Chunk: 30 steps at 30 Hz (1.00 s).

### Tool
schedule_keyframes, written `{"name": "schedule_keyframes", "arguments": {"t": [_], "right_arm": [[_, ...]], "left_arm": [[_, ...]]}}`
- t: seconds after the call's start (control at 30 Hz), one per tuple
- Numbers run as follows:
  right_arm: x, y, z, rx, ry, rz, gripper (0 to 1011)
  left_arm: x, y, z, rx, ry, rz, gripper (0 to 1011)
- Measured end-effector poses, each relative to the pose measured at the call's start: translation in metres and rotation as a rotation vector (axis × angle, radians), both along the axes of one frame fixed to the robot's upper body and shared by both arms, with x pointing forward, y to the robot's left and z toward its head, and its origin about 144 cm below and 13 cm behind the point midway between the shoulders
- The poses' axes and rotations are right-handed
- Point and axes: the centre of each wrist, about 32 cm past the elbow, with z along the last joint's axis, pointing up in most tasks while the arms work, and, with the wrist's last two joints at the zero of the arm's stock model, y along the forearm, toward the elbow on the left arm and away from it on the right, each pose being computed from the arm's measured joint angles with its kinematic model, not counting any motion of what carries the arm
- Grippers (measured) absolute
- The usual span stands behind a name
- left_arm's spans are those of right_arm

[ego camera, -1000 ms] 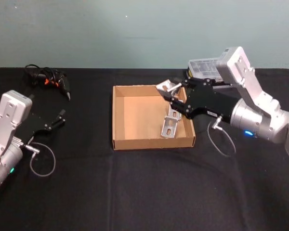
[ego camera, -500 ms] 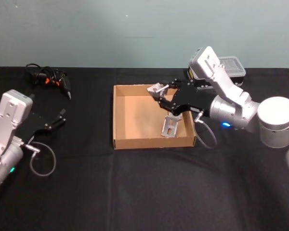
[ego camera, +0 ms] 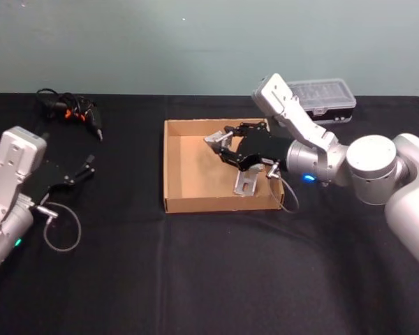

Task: Use one hand to pick up the angle iron from the table and place it into the box.

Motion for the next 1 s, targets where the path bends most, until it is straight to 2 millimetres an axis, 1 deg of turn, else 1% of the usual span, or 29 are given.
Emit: {"name": "schedule_keyframes", "arguments": {"t": [0.3,0.73,0.9,0.93,0.97,1.0], "right_arm": [[0.012,0.006,-0.008,-0.014,0.025,0.003,477],[0.014,0.010,-0.010,-0.018,0.035,0.009,482],[0.013,0.011,-0.011,-0.018,0.039,0.009,644],[0.013,0.011,-0.011,-0.017,0.038,0.009,661],[0.012,0.012,-0.011,-0.015,0.036,0.010,705],[0.012,0.012,-0.011,-0.014,0.034,0.009,718]], "left_arm": [[0.000,0.000,0.000,0.000,0.000,0.000,1000],[0.000,0.000,0.000,0.000,0.000,0.000,1000],[0.000,0.000,0.000,0.000,0.000,0.000,1000],[0.000,0.000,0.000,0.000,0.000,0.000,1000],[0.000,0.000,0.000,0.000,0.000,0.000,1000],[0.000,0.000,0.000,0.000,0.000,0.000,1000]]}}
